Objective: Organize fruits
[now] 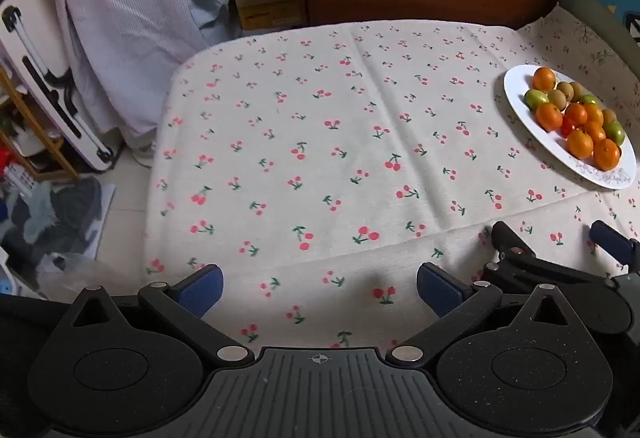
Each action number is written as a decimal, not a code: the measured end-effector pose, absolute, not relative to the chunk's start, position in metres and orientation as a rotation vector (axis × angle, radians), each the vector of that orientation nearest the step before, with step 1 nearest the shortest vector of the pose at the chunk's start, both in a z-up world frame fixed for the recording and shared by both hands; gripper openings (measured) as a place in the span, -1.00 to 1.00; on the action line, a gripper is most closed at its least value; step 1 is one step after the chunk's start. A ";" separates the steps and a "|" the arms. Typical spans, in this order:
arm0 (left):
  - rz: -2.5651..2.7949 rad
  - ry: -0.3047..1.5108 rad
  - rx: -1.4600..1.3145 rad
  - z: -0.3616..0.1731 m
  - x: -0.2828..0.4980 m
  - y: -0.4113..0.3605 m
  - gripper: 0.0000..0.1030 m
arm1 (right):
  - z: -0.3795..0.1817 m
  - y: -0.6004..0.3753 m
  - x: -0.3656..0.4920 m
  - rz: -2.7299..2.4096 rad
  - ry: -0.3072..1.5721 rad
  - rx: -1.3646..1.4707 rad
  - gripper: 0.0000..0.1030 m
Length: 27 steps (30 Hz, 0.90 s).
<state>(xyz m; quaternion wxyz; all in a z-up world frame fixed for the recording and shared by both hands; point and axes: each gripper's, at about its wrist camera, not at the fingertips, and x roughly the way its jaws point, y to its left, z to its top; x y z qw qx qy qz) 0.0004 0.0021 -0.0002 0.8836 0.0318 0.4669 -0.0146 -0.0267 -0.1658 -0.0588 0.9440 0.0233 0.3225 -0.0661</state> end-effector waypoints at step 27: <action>-0.028 0.994 0.118 0.004 0.010 0.013 1.00 | -0.059 -0.166 -0.027 -0.141 0.653 0.058 0.98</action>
